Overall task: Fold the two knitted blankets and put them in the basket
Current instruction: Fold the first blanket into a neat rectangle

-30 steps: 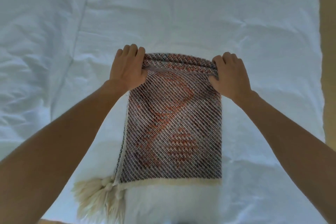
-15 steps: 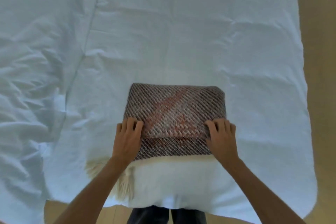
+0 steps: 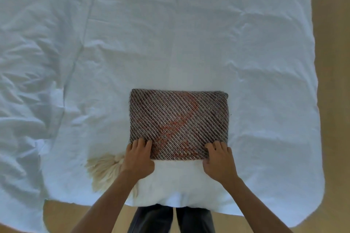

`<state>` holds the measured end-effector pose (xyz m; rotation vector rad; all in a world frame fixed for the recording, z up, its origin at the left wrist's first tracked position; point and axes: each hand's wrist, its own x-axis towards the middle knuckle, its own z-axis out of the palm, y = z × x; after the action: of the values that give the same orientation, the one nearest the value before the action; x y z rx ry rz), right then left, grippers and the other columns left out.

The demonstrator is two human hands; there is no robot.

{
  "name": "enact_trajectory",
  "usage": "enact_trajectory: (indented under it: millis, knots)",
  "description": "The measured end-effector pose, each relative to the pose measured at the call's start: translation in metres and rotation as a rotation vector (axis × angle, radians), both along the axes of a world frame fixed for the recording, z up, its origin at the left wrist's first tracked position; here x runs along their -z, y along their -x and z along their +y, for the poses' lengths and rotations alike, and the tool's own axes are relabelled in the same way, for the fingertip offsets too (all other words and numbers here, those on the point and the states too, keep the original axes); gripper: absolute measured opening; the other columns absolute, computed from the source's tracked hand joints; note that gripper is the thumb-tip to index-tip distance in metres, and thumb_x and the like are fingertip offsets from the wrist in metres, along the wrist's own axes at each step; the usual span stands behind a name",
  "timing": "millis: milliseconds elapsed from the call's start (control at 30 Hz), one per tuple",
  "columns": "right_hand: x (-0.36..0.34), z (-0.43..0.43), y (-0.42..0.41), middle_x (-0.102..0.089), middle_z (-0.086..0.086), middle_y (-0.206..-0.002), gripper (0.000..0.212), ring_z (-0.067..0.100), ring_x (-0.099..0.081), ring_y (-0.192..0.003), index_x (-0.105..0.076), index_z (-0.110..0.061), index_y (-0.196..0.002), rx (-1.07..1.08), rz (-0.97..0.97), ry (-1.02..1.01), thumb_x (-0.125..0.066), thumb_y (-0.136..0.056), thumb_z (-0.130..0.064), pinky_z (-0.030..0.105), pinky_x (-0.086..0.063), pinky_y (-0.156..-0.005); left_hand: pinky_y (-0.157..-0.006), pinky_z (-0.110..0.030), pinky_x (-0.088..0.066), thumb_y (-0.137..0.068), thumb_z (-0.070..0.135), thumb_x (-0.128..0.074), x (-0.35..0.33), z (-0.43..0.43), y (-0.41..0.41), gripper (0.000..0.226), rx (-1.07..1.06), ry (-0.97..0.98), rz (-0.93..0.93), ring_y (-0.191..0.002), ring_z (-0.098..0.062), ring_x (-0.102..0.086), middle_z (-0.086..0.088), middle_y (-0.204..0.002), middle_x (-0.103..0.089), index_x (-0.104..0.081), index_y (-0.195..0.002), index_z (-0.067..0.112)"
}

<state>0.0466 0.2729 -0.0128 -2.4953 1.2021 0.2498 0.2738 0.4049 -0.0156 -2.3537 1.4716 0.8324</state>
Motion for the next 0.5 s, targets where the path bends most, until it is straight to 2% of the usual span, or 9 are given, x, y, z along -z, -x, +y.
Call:
enact_trajectory:
  millis: [33,100,167,233,300,367,433,500]
  knots:
    - [-0.004,-0.006,-0.005,-0.057,0.009,-0.069,0.023,0.028,-0.055,-0.062,-0.061,-0.006,-0.074,0.049,-0.079,-0.036,-0.071,-0.053,-0.005,0.038,-0.052,-0.054,-0.076,-0.039,-0.047,-0.067,0.025,-0.061,-0.004,-0.011,-0.002,0.031,-0.093,-0.001,0.031,-0.089,-0.031,-0.057,-0.01,-0.095,-0.057,-0.056,-0.094,0.01]
    - [-0.011,-0.024,-0.021,-0.057,0.008,-0.07,0.007,0.024,-0.053,-0.064,-0.06,-0.004,-0.075,0.107,-0.265,-0.006,-0.061,-0.068,-0.004,0.038,-0.053,-0.055,-0.078,-0.041,-0.05,-0.078,0.025,-0.05,-0.009,-0.04,-0.004,0.023,-0.186,0.175,0.046,-0.09,-0.029,-0.057,-0.011,-0.096,-0.058,-0.055,-0.093,0.008]
    - [-0.012,-0.046,-0.046,-0.061,0.011,-0.088,0.017,0.027,-0.057,-0.082,-0.062,-0.002,-0.091,0.082,-0.357,0.12,-0.051,-0.08,-0.008,0.041,-0.053,-0.072,-0.087,-0.043,-0.05,-0.084,0.023,-0.044,-0.009,-0.074,0.0,0.027,-0.132,0.424,-0.039,-0.096,-0.027,-0.055,-0.013,-0.105,-0.057,-0.054,-0.102,0.006]
    - [-0.004,-0.064,-0.075,-0.06,0.016,-0.116,0.033,0.032,-0.054,-0.111,-0.059,-0.003,-0.116,0.044,-0.323,0.207,-0.045,-0.09,-0.018,0.046,-0.045,-0.096,-0.106,-0.047,-0.038,-0.089,0.026,-0.037,-0.004,-0.109,0.005,0.045,-0.099,0.54,-0.079,-0.124,-0.033,-0.046,-0.019,-0.132,-0.049,-0.048,-0.126,0.003]
    - [0.015,-0.074,-0.096,-0.043,0.018,-0.142,0.048,0.033,-0.035,-0.135,-0.043,-0.004,-0.137,-0.008,-0.187,0.174,-0.039,-0.096,-0.03,0.05,-0.025,-0.113,-0.118,-0.047,-0.012,-0.095,0.034,-0.027,0.011,-0.133,0.008,0.061,-0.1,0.44,-0.061,-0.145,-0.031,-0.014,-0.019,-0.155,-0.019,-0.021,-0.147,0.002]
    - [0.044,-0.076,-0.102,-0.02,0.016,-0.155,0.059,0.028,-0.013,-0.145,-0.022,-0.006,-0.148,-0.069,-0.045,0.103,-0.027,-0.1,-0.04,0.046,-0.004,-0.118,-0.119,-0.043,0.005,-0.097,0.041,-0.011,0.04,-0.137,0.006,0.066,-0.084,0.289,-0.068,-0.146,-0.026,0.009,-0.016,-0.158,0.006,0.004,-0.15,0.004]
    - [0.075,-0.074,-0.099,-0.006,0.014,-0.158,0.064,0.025,0.0,-0.146,-0.008,-0.007,-0.15,-0.118,0.038,0.076,-0.02,-0.1,-0.045,0.043,0.006,-0.117,-0.118,-0.042,0.011,-0.094,0.046,0.001,0.07,-0.13,0.003,0.068,-0.027,0.22,-0.104,-0.145,-0.025,0.016,-0.015,-0.157,0.015,0.015,-0.147,0.005]
    - [0.097,-0.074,-0.098,0.0,0.015,-0.158,0.065,0.025,0.005,-0.146,-0.003,-0.007,-0.15,-0.131,0.07,0.073,-0.019,-0.099,-0.045,0.042,0.008,-0.117,-0.117,-0.041,0.013,-0.093,0.047,0.004,0.09,-0.127,0.001,0.069,0.006,0.197,-0.132,-0.144,-0.025,0.018,-0.016,-0.156,0.018,0.017,-0.146,0.004]
